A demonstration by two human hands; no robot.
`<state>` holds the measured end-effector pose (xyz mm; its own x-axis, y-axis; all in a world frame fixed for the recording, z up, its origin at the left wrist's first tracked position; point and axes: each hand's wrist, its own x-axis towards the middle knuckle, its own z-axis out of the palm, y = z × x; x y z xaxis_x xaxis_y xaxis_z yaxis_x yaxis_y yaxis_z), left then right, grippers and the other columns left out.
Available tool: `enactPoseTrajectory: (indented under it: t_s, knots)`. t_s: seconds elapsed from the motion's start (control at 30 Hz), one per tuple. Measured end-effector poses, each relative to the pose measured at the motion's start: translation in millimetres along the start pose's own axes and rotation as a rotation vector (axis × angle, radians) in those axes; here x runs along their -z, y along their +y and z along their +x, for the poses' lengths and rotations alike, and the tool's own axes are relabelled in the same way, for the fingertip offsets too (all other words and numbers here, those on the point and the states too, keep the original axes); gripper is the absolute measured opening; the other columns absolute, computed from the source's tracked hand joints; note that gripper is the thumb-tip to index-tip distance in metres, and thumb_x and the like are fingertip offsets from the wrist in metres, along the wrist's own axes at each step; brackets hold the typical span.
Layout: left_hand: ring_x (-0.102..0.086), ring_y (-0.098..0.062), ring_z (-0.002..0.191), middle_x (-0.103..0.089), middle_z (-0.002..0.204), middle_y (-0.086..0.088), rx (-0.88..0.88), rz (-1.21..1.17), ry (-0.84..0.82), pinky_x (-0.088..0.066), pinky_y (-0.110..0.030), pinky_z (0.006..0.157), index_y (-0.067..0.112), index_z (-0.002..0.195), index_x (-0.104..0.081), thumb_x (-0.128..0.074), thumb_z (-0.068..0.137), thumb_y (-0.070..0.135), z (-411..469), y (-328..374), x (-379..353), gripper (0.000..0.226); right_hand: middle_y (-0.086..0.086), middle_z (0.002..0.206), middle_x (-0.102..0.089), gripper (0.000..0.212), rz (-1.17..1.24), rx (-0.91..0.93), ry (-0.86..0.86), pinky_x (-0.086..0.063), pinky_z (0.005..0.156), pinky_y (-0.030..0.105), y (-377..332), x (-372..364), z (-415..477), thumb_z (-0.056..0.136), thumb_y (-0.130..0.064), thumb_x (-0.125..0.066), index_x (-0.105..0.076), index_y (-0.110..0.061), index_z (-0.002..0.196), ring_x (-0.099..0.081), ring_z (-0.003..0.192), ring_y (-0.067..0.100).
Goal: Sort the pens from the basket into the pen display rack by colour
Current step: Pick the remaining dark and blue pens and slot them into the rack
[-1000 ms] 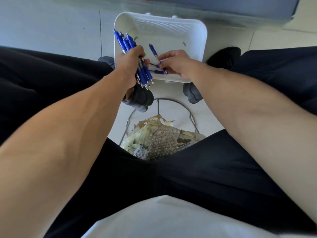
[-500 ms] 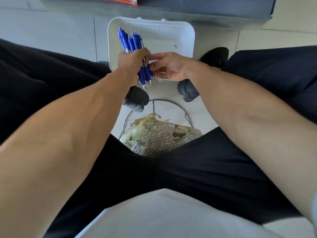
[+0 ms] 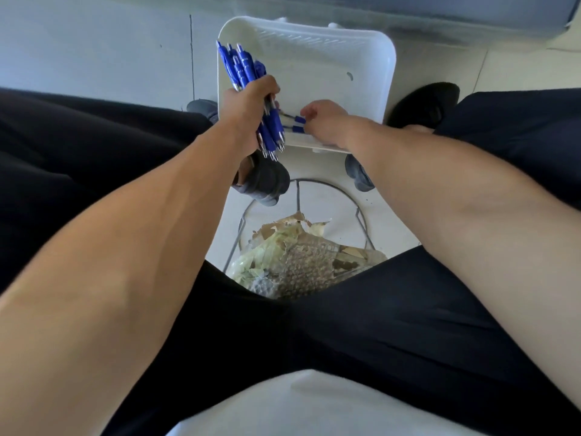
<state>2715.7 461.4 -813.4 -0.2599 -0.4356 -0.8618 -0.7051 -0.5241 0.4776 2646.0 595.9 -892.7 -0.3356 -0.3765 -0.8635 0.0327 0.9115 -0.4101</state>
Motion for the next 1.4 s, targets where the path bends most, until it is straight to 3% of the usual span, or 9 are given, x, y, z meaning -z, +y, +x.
enactPoseTrajectory:
  t_s: [0.3, 0.4, 0.6, 0.73, 0.9, 1.03, 1.13, 1.27, 1.4]
  knots:
    - [-0.061, -0.014, 0.052, -0.061, 0.062, -0.002, 0.069, 0.065, 0.009, -0.056, -0.027, 0.060, 0.010, 0.081, -0.058, -0.073, 0.078, 0.009, 15, 1, 0, 0.016, 0.005, 0.141, -0.053, 0.045, -0.247, -0.069, -0.099, -0.033, 0.113, 0.039, -6, -12, 23, 0.096, -0.026, -0.047, -0.053, -0.022, 0.140, -0.040, 0.135, 0.031]
    - [-0.062, -0.015, 0.055, -0.062, 0.061, -0.002, 0.083, 0.062, -0.003, -0.056, -0.028, 0.061, 0.011, 0.082, -0.058, -0.073, 0.077, 0.009, 17, 1, 1, 0.016, 0.003, 0.135, -0.060, 0.038, -0.271, -0.077, -0.117, -0.039, 0.112, 0.045, -5, -15, 29, 0.093, -0.030, -0.051, -0.065, -0.026, 0.128, -0.047, 0.131, 0.033]
    - [-0.068, -0.021, 0.068, -0.063, 0.069, -0.006, 0.088, -0.064, -0.028, -0.062, -0.037, 0.077, 0.008, 0.085, -0.057, -0.068, 0.082, 0.000, 10, 4, -2, 0.014, 0.005, 0.123, -0.069, 0.030, -0.050, -0.042, -0.011, -0.050, 0.094, 0.025, -1, -6, 19, 0.094, -0.017, -0.064, -0.073, -0.012, 0.122, -0.062, 0.113, 0.021]
    - [-0.065, -0.020, 0.069, -0.063, 0.073, -0.006, 0.098, 0.022, 0.010, -0.062, -0.041, 0.081, 0.010, 0.087, -0.059, -0.071, 0.078, 0.007, 9, 4, -1, 0.015, 0.004, 0.087, -0.066, 0.025, 0.343, -0.129, -0.002, -0.050, 0.068, 0.020, 1, 1, 15, 0.088, -0.010, -0.071, -0.075, -0.009, 0.113, -0.060, 0.076, 0.015]
    - [-0.058, -0.015, 0.060, -0.057, 0.070, -0.001, 0.045, 0.125, 0.096, -0.057, -0.028, 0.064, 0.016, 0.082, -0.054, -0.071, 0.078, 0.013, -1, 5, -7, 0.017, 0.005, 0.095, -0.070, 0.014, 0.779, -0.131, -0.121, -0.055, 0.065, 0.020, -2, 18, -9, 0.094, -0.002, -0.065, -0.071, -0.014, 0.099, -0.066, 0.083, 0.015]
    - [-0.055, -0.014, 0.056, -0.055, 0.069, 0.000, 0.003, 0.137, 0.100, -0.050, -0.021, 0.051, 0.015, 0.080, -0.055, -0.068, 0.079, 0.012, -8, 3, -14, 0.013, 0.004, 0.096, -0.070, 0.019, 0.881, -0.057, -0.207, -0.055, 0.068, 0.021, 2, 26, -28, 0.097, -0.002, -0.060, -0.071, -0.014, 0.106, -0.067, 0.085, 0.014]
    - [-0.056, -0.009, 0.046, -0.058, 0.066, 0.000, -0.013, 0.086, 0.090, -0.046, -0.017, 0.044, 0.011, 0.084, -0.060, -0.065, 0.078, 0.009, -14, 1, -17, 0.008, 0.005, 0.098, -0.069, 0.018, 0.917, -0.002, -0.273, -0.057, 0.081, 0.024, 1, 30, -39, 0.096, -0.002, -0.062, -0.072, -0.013, 0.106, -0.065, 0.092, 0.018]
    - [-0.070, -0.019, 0.063, -0.073, 0.082, -0.008, -0.009, -0.057, 0.017, -0.060, -0.030, 0.058, 0.004, 0.090, -0.067, -0.065, 0.080, 0.003, -19, -2, -19, 0.010, 0.008, 0.105, -0.072, 0.019, 0.907, 0.045, -0.328, -0.053, 0.100, 0.032, 1, 33, -49, 0.095, -0.007, -0.065, -0.071, -0.010, 0.113, -0.067, 0.101, 0.021]
    - [-0.075, -0.022, 0.074, -0.069, 0.082, -0.011, -0.034, -0.116, -0.014, -0.063, -0.035, 0.066, 0.004, 0.095, -0.061, -0.066, 0.083, -0.001, -21, -1, -21, 0.014, 0.010, 0.110, -0.075, 0.016, 0.838, -0.014, -0.120, -0.058, 0.076, 0.024, 1, 29, -49, 0.100, -0.018, -0.059, -0.070, -0.013, 0.109, -0.072, 0.096, 0.020]
